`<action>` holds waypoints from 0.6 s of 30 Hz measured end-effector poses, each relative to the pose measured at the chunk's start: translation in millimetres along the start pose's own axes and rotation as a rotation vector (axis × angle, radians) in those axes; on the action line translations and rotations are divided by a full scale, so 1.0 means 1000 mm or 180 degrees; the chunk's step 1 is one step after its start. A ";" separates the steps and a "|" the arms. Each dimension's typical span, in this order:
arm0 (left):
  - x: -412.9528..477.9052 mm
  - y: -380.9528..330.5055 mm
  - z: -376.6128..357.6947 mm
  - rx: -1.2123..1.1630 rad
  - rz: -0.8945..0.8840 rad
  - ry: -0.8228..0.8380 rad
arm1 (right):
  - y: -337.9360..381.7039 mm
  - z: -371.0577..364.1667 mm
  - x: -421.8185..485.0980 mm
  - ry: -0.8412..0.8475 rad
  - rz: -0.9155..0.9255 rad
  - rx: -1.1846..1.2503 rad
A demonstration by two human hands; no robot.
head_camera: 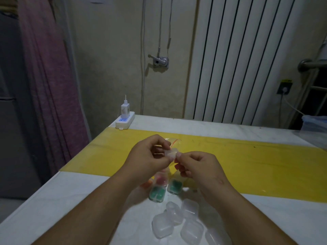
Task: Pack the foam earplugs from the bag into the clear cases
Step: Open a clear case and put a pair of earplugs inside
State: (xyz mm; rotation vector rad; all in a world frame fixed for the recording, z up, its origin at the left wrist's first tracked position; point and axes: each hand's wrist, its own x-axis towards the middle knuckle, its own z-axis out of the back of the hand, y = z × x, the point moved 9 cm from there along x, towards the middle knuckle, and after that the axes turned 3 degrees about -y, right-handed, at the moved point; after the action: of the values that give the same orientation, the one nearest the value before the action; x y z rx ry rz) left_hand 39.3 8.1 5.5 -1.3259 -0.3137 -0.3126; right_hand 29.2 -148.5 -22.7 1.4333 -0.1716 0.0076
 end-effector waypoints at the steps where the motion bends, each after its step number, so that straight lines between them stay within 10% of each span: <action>1: 0.000 0.001 0.000 0.0032 0.0006 -0.0009 | 0.001 0.000 0.000 -0.0010 0.0026 -0.0027; 18: -0.002 -0.004 -0.006 0.0362 -0.0299 0.0001 | 0.003 0.002 -0.004 -0.0272 0.0105 -0.0412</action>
State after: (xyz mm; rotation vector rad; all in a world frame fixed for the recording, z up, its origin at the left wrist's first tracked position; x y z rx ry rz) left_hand 36.3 1.9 7.1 -1.2013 -0.3886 -0.3686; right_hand 24.7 -150.0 -19.4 1.3024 -0.2614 -0.0372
